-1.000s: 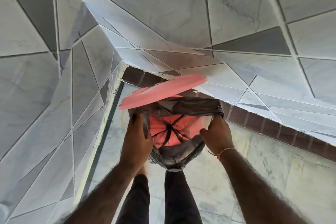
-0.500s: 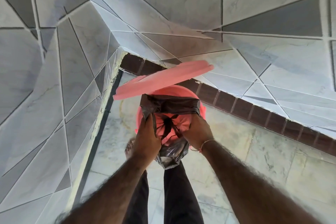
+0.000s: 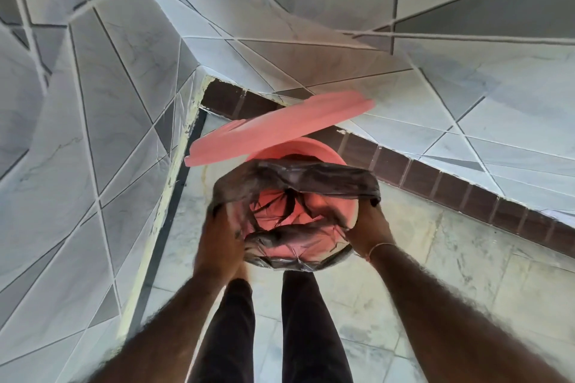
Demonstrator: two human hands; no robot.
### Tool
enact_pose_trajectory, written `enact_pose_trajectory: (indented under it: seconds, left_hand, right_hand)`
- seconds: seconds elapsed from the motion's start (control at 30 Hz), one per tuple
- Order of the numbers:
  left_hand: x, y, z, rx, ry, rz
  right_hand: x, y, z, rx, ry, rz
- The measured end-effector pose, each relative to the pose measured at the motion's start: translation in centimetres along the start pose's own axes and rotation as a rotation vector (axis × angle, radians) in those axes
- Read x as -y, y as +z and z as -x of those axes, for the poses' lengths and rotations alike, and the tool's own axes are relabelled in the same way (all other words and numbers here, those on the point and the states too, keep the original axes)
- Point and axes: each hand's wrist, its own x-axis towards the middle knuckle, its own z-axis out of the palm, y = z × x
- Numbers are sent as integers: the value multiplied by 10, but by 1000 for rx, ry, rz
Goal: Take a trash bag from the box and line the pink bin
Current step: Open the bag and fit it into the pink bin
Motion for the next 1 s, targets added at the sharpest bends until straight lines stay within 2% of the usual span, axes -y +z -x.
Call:
enact_pose_trajectory:
  seconds: [0.07,0.2,0.33,0.47,0.57,0.67,0.73,0.9,1.0]
  left_hand:
    - [17,-1,-3,3,-59,-19]
    - [32,7,-4,47,-20,-65]
    - [43,21,-5,53,-114,5]
    - [54,36,-7,19,-126,-47]
    - [57,38,-18,14,-140,-89]
    - [58,38,-36,-2,-80,-130]
    - [61,35,-42,58,-51,-151]
    - [66,18,-61,198,-56,-214]
    - [64,5,-75,292,-11,-292]
  right_hand:
    - [-14,6,-4,4,61,55]
    - [-31,13,-11,5,68,132]
    - [-40,25,-17,-5,115,100]
    - [-50,41,-28,9,182,91]
    - [-51,45,-37,-78,205,28]
    - [-44,38,-48,-136,219,-57]
    - [-41,34,-62,-110,147,-85]
    - [-41,12,-92,-39,-215,-132]
    - [-34,-7,-101,-41,-174,-65]
